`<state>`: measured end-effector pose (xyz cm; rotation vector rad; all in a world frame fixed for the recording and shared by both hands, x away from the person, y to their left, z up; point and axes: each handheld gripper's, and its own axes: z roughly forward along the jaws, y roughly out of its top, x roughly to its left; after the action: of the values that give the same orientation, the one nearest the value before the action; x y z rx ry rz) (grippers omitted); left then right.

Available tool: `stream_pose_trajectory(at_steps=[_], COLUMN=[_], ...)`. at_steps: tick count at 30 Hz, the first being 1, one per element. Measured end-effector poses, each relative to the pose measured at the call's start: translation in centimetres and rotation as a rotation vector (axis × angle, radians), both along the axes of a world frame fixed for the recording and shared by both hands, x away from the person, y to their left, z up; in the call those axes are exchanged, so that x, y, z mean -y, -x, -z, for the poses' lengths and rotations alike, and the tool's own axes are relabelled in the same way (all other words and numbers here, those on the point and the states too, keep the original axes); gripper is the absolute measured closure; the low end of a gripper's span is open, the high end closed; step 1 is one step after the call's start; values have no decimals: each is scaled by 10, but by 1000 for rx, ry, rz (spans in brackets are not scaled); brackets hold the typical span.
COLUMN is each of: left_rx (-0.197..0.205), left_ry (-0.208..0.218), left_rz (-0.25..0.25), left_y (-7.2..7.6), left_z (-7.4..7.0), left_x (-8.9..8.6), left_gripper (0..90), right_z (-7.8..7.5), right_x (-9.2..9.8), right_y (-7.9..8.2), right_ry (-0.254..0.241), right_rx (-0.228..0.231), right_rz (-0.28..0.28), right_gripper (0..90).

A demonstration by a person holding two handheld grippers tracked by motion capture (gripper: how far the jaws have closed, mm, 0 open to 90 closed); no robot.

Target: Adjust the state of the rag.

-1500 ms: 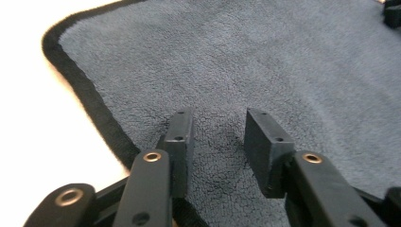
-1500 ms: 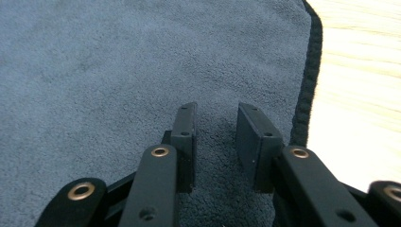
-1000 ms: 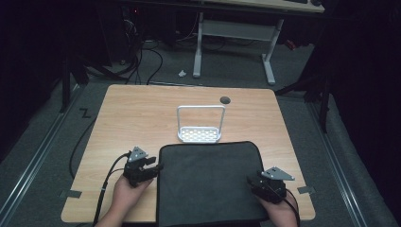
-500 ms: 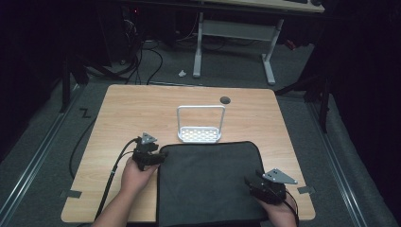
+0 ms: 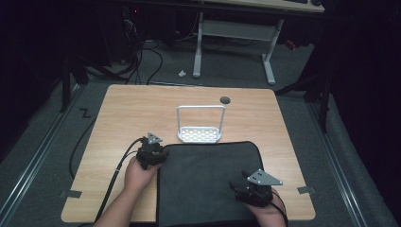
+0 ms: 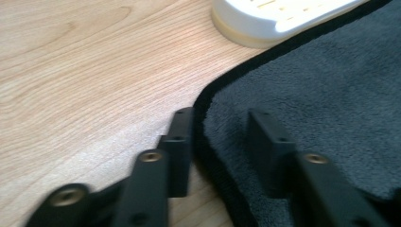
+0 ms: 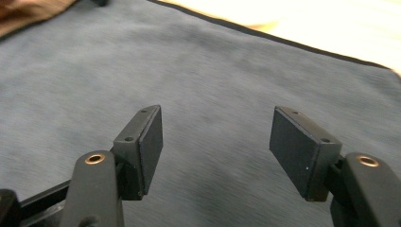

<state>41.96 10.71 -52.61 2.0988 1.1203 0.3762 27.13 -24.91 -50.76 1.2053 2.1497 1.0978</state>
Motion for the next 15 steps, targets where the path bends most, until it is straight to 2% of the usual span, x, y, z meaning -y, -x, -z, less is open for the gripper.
stream_pose_trajectory(at_steps=[3,5,9,15], left_rx=[11,20,5,-5], left_ry=[17,57,126,149], left_rz=[18,23,28,26], left_y=[2,4,4,5], left_z=[2,5,9,9], left_x=[0,-2,-8,-10], left_gripper=[753,797,821,818], right_z=[-1,-1,-2,0], right_x=[-14,-25,-53,-104], right_y=[1,2,4,0], right_ry=[1,-5,7,39], right_rx=[-3,-4,2,-11], right_rz=[-26,-53,-122,-245], right_gripper=[353,349,350,373])
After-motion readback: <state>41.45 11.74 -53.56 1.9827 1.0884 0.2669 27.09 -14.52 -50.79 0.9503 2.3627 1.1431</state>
